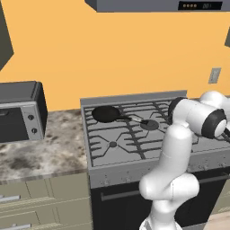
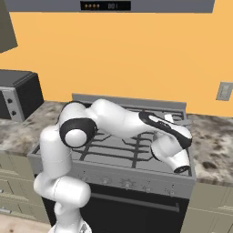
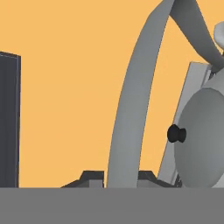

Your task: Pick the kettle from the counter and place it on a stove burner. Then turn the burner on.

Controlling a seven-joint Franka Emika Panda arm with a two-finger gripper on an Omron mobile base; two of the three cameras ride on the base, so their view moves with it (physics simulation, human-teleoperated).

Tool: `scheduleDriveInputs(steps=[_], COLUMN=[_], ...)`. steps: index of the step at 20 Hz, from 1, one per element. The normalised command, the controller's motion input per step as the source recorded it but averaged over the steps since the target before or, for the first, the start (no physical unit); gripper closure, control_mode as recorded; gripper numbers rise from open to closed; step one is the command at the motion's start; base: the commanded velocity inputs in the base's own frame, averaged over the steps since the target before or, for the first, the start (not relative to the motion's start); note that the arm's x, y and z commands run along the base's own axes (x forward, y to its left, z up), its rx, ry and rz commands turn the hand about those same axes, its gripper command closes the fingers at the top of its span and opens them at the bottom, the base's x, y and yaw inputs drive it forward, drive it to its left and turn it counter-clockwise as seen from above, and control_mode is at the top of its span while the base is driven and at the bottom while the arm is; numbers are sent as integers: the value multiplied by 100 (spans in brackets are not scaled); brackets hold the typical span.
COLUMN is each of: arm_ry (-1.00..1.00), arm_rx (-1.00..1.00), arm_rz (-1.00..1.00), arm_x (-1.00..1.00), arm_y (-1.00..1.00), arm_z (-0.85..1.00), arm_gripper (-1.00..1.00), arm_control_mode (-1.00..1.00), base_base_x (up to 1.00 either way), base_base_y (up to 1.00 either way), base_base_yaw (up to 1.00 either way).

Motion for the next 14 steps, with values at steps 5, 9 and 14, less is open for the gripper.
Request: scheduleDriveInputs(steps=[5,9,14], arm_ry=[1,2,1], arm_rx=[0,0,0], arm_rz=[0,0,0], arm_x=[0,0,0], arm_y=[0,0,0], arm_z=[-43,-29,12], arm_gripper=[100,100,100], arm_control_mode=[-100,-100,-100], base_base_x=[0,0,0], base_base_y=[0,0,0], base_base_yaw=[0,0,0])
